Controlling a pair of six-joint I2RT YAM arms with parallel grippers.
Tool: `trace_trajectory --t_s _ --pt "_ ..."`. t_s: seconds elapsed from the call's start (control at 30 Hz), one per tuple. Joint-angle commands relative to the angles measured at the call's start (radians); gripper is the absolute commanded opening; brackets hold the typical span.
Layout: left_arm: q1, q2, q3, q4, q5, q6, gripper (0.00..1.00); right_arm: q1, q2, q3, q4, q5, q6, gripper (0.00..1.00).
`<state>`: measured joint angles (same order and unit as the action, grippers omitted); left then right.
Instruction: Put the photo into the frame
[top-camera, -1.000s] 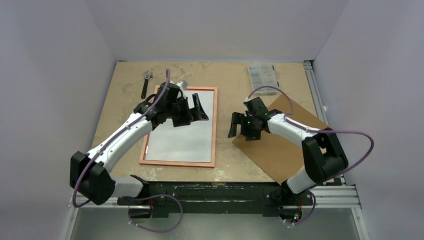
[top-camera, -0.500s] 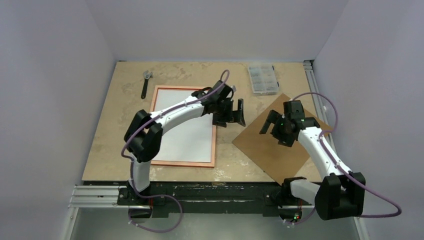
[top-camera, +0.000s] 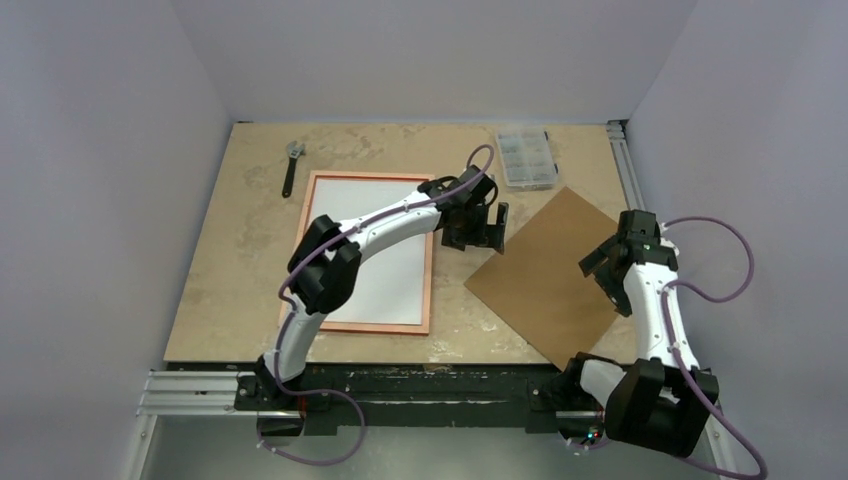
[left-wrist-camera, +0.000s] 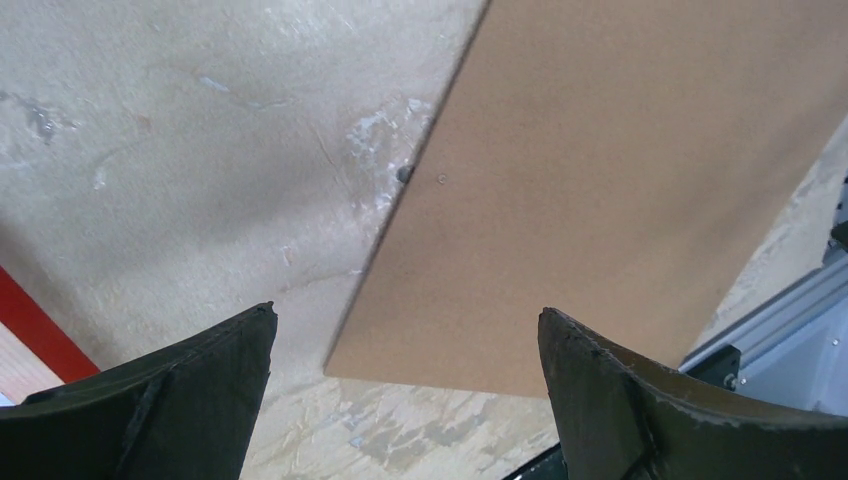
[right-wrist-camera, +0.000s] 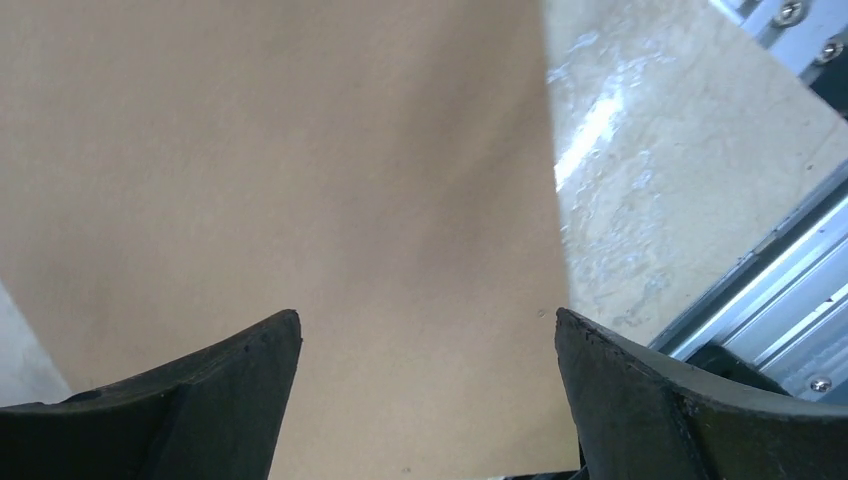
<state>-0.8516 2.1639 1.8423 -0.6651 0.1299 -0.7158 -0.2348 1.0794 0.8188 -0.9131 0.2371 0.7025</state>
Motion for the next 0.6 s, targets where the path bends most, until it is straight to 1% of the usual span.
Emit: trace_trajectory --t_s 0.0,0.1,0.17,0.27,0.47,0.57 --pt "0.003 0.035 0.071 -0.012 -0.080 0.035 1.00 -0.046 0.013 -0.022 0.037 0.135 0.060 0.95" --pt "0.003 0.082 0.121 -0.018 -0.074 0.036 1.00 -0.084 0.039 -0.058 0.058 0.123 0.084 0.93" --pt "0.003 0.117 0.156 -0.034 -0.063 0.038 1.00 -0.125 0.058 -0.087 0.072 0.074 0.082 0.92" --pt "0.003 0.153 0.170 -0.038 -0.054 0.036 1.00 -0.164 0.092 -0.117 0.093 0.060 0.083 0.93" --pt "0.003 0.202 0.186 -0.025 -0.008 0.032 1.00 -0.176 0.135 -0.164 0.159 0.075 0.081 0.93" --pt "0.002 0.218 0.195 -0.014 0.027 0.035 1.00 -0.176 0.159 -0.179 0.199 0.017 0.065 0.93"
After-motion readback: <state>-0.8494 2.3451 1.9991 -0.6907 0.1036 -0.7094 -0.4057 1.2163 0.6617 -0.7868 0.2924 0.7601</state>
